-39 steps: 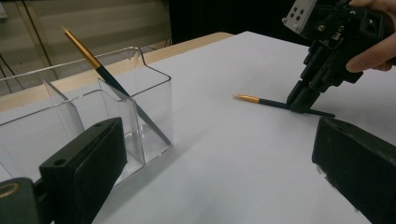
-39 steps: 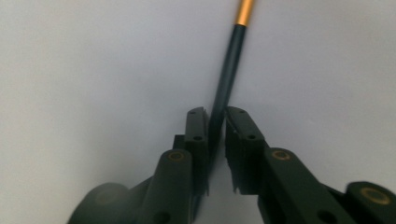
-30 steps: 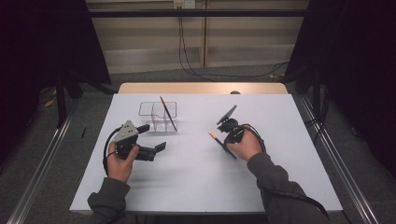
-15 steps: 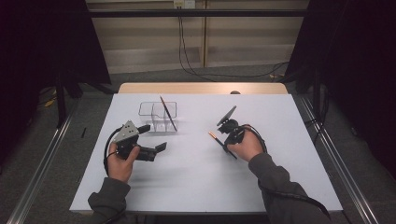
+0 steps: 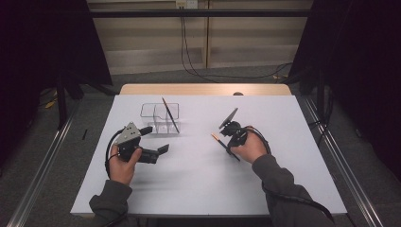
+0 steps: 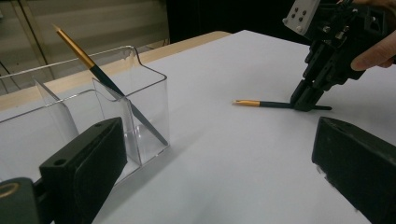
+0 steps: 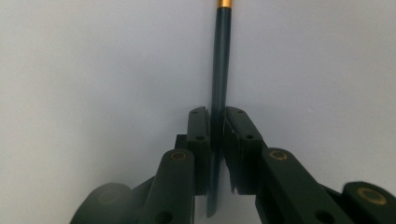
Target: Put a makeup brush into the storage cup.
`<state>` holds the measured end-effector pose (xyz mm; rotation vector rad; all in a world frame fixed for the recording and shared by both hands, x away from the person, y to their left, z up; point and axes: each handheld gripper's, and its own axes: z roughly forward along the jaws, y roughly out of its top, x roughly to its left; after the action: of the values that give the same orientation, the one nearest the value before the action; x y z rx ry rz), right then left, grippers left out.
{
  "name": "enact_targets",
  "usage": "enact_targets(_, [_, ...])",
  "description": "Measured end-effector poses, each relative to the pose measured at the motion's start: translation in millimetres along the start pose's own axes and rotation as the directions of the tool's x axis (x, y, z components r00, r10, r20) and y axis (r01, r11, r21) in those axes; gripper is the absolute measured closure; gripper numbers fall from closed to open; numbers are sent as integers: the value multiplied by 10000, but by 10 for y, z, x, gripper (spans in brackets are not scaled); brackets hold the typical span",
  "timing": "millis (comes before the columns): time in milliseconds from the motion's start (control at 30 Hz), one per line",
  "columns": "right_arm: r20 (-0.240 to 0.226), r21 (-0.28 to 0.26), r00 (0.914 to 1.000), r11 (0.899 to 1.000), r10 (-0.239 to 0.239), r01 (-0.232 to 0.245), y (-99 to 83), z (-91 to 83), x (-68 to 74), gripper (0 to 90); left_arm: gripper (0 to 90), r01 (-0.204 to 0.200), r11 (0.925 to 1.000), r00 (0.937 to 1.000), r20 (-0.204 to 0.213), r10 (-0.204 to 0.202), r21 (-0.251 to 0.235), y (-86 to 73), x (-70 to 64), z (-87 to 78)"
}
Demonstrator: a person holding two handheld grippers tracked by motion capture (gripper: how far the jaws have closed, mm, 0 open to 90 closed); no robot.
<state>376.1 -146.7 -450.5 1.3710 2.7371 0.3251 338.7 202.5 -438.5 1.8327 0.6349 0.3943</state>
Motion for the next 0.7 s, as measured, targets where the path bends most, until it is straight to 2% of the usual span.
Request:
enact_targets(167, [21, -87, 9999, 9998, -171, 171, -7, 3, 1, 807, 29, -16, 10000, 10000, 18, 16, 16, 0, 0, 4])
enact_targets(200, [1, -126, 9997, 9997, -230, 230, -11, 3, -3, 808, 29, 16, 10000, 9998, 192, -14, -82, -5, 4, 12])
enact_targets(233, [-17, -17, 9998, 9998, -174, 174, -14, -8, -4, 809, 29, -16, 10000, 10000, 64, 15, 13, -2, -1, 9])
enact_targets(267, [-57, -75, 9998, 9998, -179, 179, -21, -7, -11, 809, 29, 1, 10000, 9998, 222, 1, -98, -6, 3, 18])
enact_targets(333, [-54, -257, 9995, 9992, -308, 306, -33, -1, -23, 812, 29, -2, 10000, 10000, 85, 3, -28, 1, -7, 14])
enact_targets(433, [-84, -401, 9997, 9990, -214, 211, -50, 2, -17, 816, 29, 9, 10000, 10000, 75, -8, -41, 2, -8, 15])
enact_targets(567, [3, -299, 9997, 9993, -225, 225, -45, -1, -1, 838, 30, -106, 9999, 9999, -13, 106, 6, 7, -5, 3])
enact_targets(600, [-18, -332, 9999, 9993, -162, 162, -48, 1, -2, 842, 31, -1, 9999, 9999, 160, 4, -172, 5, -4, 10])
enact_targets(667, [-16, -357, 9999, 9993, -105, 104, -51, 1, -6, 850, 31, -110, 9999, 9999, -51, 110, -58, 10, -2, -3])
enact_targets(700, [-2, -433, 9998, 9989, -179, 179, -52, 7, -3, 851, 31, -29, 10000, 10000, -8, 29, -87, 7, -2, -1])
